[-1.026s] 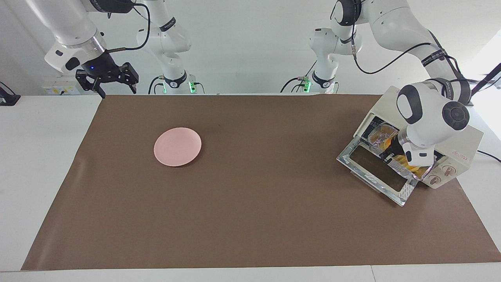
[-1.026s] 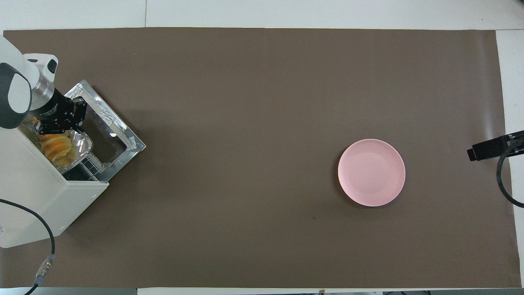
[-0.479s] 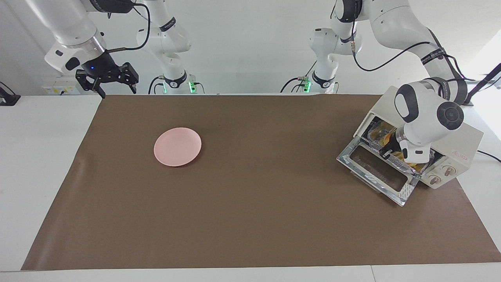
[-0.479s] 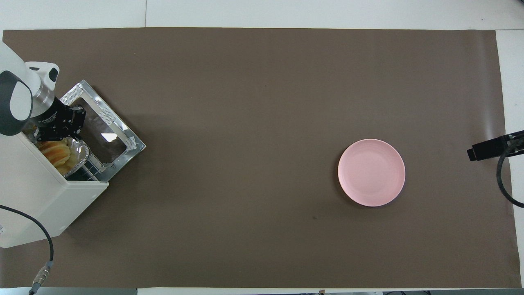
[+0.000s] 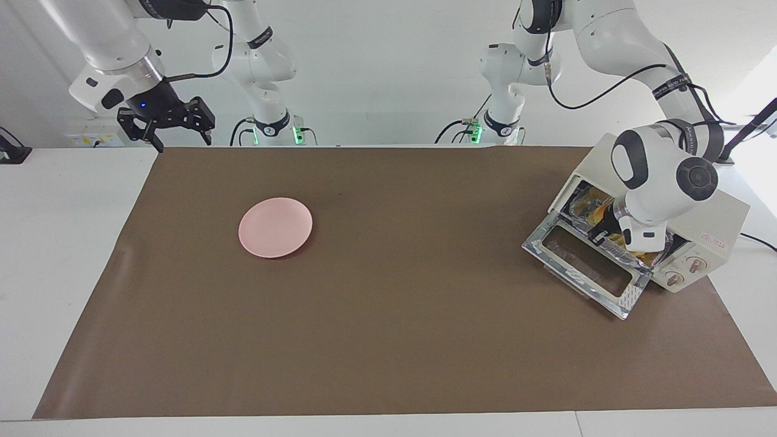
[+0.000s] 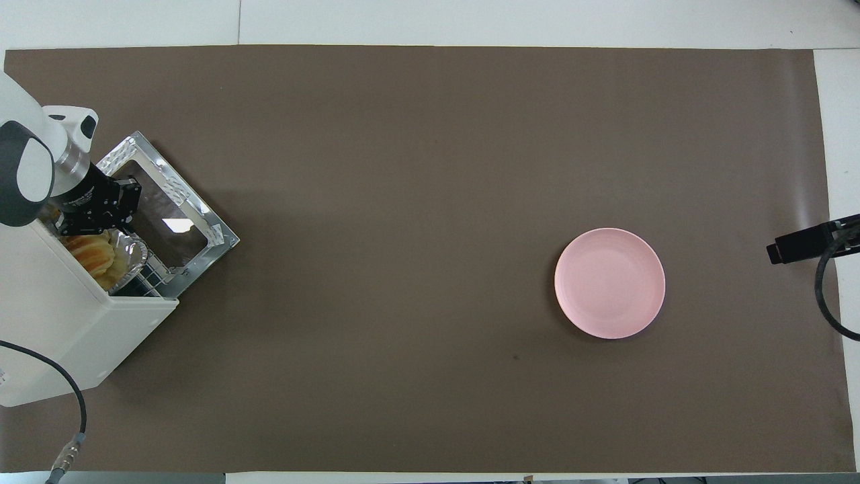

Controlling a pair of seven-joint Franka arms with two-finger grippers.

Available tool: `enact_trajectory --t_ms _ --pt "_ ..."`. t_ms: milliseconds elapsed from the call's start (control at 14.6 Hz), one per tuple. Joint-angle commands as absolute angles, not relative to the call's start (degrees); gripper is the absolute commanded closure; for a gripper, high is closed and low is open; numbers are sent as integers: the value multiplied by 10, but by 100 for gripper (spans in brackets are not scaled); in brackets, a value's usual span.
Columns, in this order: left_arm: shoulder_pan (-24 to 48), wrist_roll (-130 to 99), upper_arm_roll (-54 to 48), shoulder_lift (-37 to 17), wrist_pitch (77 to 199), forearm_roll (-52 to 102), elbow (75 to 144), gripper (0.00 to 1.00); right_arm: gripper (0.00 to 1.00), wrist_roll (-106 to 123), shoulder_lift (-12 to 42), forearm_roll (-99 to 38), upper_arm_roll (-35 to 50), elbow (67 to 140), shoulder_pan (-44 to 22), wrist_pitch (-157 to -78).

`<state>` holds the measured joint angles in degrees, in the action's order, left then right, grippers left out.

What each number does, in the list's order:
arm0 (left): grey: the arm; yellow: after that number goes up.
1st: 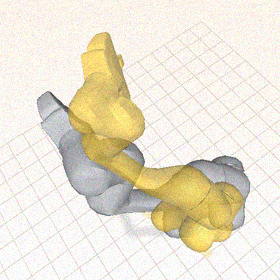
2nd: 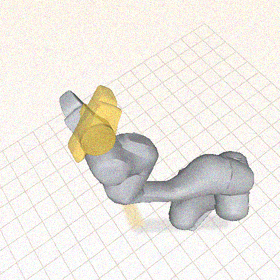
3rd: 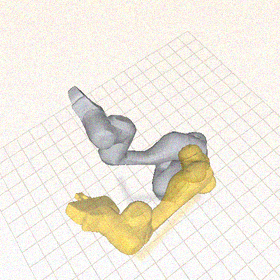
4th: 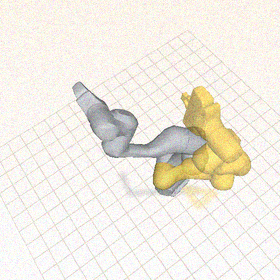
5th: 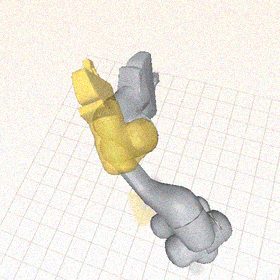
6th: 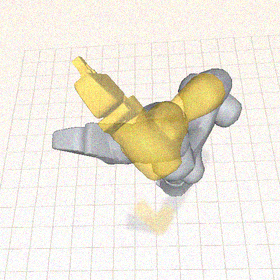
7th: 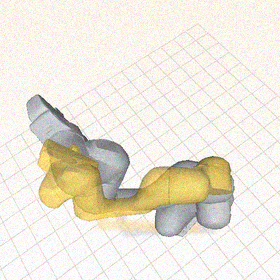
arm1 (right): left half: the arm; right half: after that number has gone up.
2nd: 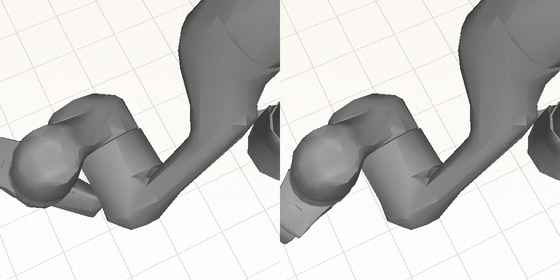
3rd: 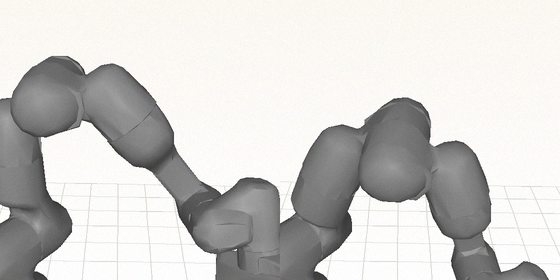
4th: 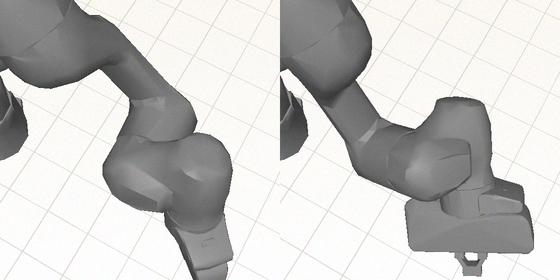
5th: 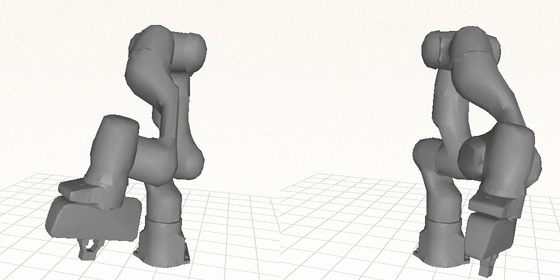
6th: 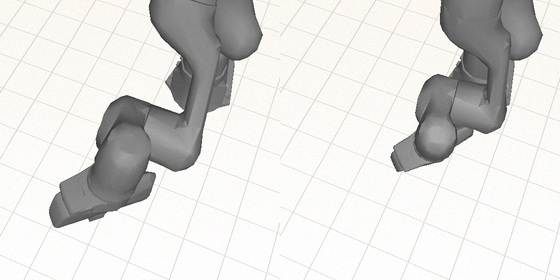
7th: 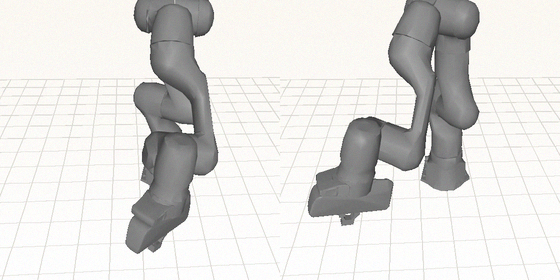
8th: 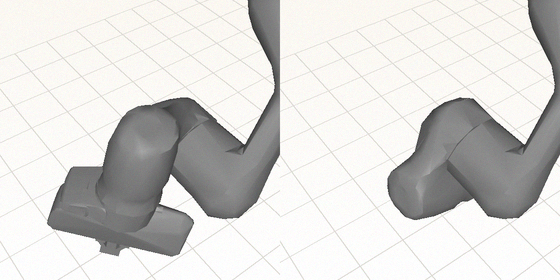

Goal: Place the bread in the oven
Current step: 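Carry the foil tray into the open oven with the left gripper, then push the tray deeper into the oven and open the left gripper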

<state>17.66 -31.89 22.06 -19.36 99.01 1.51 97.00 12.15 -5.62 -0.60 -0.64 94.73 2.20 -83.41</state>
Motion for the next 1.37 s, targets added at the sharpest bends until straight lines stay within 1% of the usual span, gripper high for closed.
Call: enact_trajectory --t_ms 0,547,616,752,821,889,1300 --pt "178 -321 226 -175 1000 3 993 100 0 134 -62 -3 -1 954 30 -831" --pt "181 -320 223 -174 1012 -30 994 100 0 134 -62 -3 -1 954 30 -831" --pt "180 -320 223 -174 1015 -30 994 95 0 134 -62 -3 -1 954 30 -831" --pt "179 -316 223 -175 1029 -30 994 57 0 134 -62 -3 -1 954 30 -831" --pt "179 -315 223 -175 1034 -30 994 18 0 134 -62 -3 -1 954 30 -830" --pt "179 -316 223 -176 1041 -30 993 0 0 134 -62 -3 -1 954 30 -830" --pt "187 -313 221 -179 1063 -29 989 0 0 134 -62 -3 -1 954 30 -830"
